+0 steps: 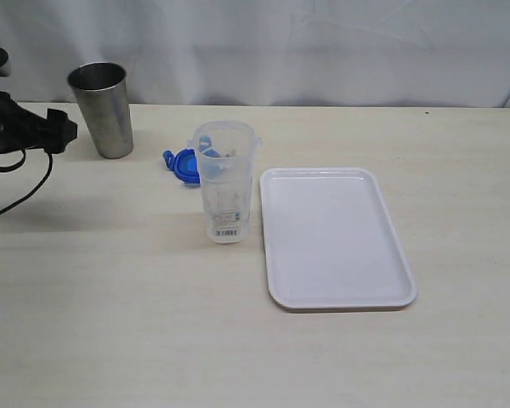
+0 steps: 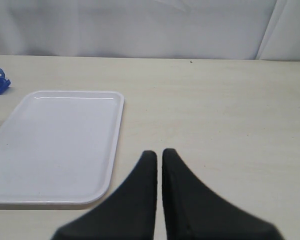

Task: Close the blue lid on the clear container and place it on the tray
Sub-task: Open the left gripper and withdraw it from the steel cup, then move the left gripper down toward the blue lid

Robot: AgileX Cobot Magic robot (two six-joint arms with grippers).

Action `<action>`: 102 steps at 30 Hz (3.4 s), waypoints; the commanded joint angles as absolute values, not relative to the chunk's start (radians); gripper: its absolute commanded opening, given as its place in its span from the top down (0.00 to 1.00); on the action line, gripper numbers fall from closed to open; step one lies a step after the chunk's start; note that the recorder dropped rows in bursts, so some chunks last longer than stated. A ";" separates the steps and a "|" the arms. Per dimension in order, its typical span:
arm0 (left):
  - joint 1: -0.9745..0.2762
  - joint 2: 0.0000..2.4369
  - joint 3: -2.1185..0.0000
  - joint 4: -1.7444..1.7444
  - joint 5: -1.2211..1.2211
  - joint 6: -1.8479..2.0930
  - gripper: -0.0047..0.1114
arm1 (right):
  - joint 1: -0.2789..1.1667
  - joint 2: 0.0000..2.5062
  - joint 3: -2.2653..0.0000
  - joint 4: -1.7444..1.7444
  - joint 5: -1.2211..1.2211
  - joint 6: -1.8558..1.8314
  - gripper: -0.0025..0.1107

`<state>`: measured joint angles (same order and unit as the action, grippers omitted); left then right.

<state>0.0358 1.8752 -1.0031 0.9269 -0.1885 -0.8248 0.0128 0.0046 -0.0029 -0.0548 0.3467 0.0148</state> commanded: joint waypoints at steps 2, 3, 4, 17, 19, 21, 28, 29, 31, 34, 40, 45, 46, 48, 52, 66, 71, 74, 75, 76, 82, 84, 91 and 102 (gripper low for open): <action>0.022 1.866 -1.002 0.979 -0.119 -0.835 0.54 | 0.014 0.000 0.000 -0.057 0.336 0.007 0.94; 0.022 1.866 -1.002 0.997 -0.129 -0.848 0.57 | 0.014 0.000 0.000 -0.057 0.336 0.007 0.94; 0.014 1.866 -1.002 0.997 -0.132 -0.875 0.60 | 0.014 0.000 0.000 -0.057 0.336 0.007 0.94; -0.119 1.866 -1.002 1.014 -0.108 -1.208 0.46 | 0.014 0.000 0.000 -0.057 0.336 0.007 0.94; -0.148 1.870 -1.002 1.012 -0.103 -1.235 0.46 | 0.014 0.000 0.000 -0.057 0.336 0.007 0.94; -0.169 1.870 -1.002 1.010 -0.103 -1.235 0.46 | 0.014 0.000 0.000 -0.057 0.336 0.007 0.94; -0.249 1.870 -1.002 1.142 0.013 -1.222 0.65 | 0.014 0.000 0.000 -0.057 0.336 0.007 0.94; -0.256 1.870 -1.002 1.186 0.040 -1.222 0.71 | 0.014 0.000 0.000 -0.057 0.336 0.007 0.94; -0.265 1.870 -1.002 1.218 0.133 -1.192 0.80 | 0.014 0.000 0.000 -0.057 0.336 0.007 0.94; -0.267 1.868 -1.002 1.187 0.254 -1.060 0.85 | 0.014 0.000 0.000 -0.057 0.336 0.007 0.94; -0.266 1.868 -1.053 0.782 0.456 -0.602 0.83 | 0.014 0.000 0.000 -0.057 0.336 0.007 0.94; -0.266 1.868 -1.147 0.170 0.551 -0.032 0.71 | 0.014 0.000 0.000 -0.057 0.336 0.007 0.94; -0.266 1.868 -1.158 0.056 0.555 0.047 0.69 | 0.014 0.000 0.000 -0.057 0.336 0.007 0.94; -0.266 1.868 -1.160 -0.169 0.540 0.183 0.65 | 0.014 0.000 0.000 -0.057 0.336 0.007 0.94; -0.266 1.887 -1.160 -0.497 0.532 0.409 0.61 | 0.014 0.000 0.000 -0.057 0.336 0.007 0.94; -0.291 1.999 -1.160 -0.614 0.202 0.474 0.61 | 0.014 0.000 0.000 -0.057 0.336 0.007 0.94; -0.312 2.018 -1.161 -0.614 0.143 0.617 0.61 | 0.014 0.000 0.000 -0.057 0.336 0.007 0.94; -0.320 2.033 -1.175 -0.614 0.170 0.746 0.61 | 0.014 0.000 0.000 -0.057 0.336 0.007 0.94; -0.320 2.034 -1.183 -0.614 0.172 0.751 0.61 | 0.014 0.000 0.000 -0.057 0.336 0.007 0.94; -0.320 2.034 -1.190 -0.624 0.172 0.740 0.61 | 0.014 0.000 0.000 -0.057 0.336 0.007 0.94; -0.315 2.034 -1.239 -0.695 0.165 0.705 0.61 | 0.014 0.000 0.000 -0.057 0.336 0.007 0.94; -0.315 2.034 -1.239 -0.692 0.180 0.705 0.61 | 0.014 0.000 0.000 -0.057 0.336 0.007 0.94; -0.315 2.058 -1.239 -0.728 0.130 0.621 0.73 | 0.014 0.000 0.000 -0.057 0.336 0.007 0.94; -0.319 2.149 -1.241 -0.778 -0.012 0.601 0.63 | 0.014 0.000 0.000 -0.057 0.336 0.007 0.94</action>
<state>-0.3137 2.1363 -1.2343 -0.7665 0.0314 0.6169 0.0128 0.0046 -0.0029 -0.0548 0.3467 0.0148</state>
